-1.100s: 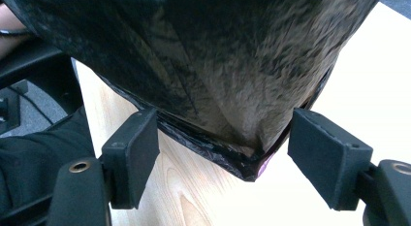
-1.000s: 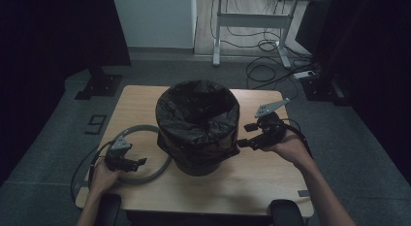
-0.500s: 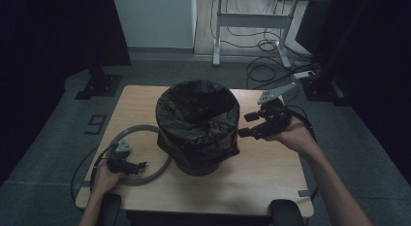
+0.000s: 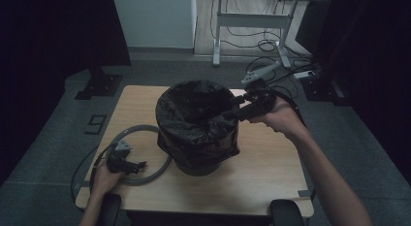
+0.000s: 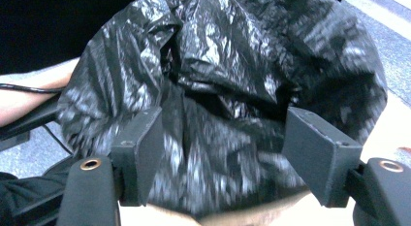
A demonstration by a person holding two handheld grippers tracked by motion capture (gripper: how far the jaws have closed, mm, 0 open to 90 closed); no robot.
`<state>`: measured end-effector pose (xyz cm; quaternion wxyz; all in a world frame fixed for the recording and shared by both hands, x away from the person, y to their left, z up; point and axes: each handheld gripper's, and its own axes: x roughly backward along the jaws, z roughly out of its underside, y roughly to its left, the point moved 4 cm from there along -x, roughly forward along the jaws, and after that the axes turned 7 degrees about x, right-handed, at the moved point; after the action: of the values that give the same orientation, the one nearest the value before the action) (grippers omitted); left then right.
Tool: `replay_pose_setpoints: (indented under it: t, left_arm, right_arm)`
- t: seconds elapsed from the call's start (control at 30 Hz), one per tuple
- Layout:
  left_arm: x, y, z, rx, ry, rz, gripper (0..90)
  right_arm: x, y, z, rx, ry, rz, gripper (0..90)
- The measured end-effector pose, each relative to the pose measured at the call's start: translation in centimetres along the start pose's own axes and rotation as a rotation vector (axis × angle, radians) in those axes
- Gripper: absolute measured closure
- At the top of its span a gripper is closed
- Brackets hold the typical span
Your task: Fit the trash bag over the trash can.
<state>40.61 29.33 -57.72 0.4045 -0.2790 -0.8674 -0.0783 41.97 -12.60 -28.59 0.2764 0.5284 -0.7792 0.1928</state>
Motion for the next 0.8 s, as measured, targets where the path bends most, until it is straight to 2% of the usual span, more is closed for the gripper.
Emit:
replay_pose_setpoints:
  t: [0.17, 0.43, 0.63, 0.7, 0.8]
  left_arm:
    - [0.0, 0.0, 0.0, 0.000, 0.000, 0.000, 1.9]
    - [0.0, 0.0, 0.0, 0.001, 0.000, -0.001, 1.9]
    - [0.0, 0.0, 0.0, 0.001, 0.000, -0.001, 1.9]
    - [0.0, 0.0, 0.0, 0.001, 0.000, -0.001, 1.9]
    - [0.0, 0.0, 0.0, 0.001, 0.000, -0.001, 1.9]
  right_arm:
    - [-1.9, 0.3, -2.2, 0.033, 0.021, -0.013, 29.1]
    - [-6.4, 1.2, -5.3, 0.078, 0.064, -0.042, 22.3]
    - [-10.2, 1.9, -6.4, 0.094, 0.104, -0.052, 19.5]
    - [-11.5, 2.1, -6.6, 0.095, 0.114, -0.068, 19.0]
    - [-13.5, 2.5, -6.4, 0.118, 0.156, -0.077, 18.0]
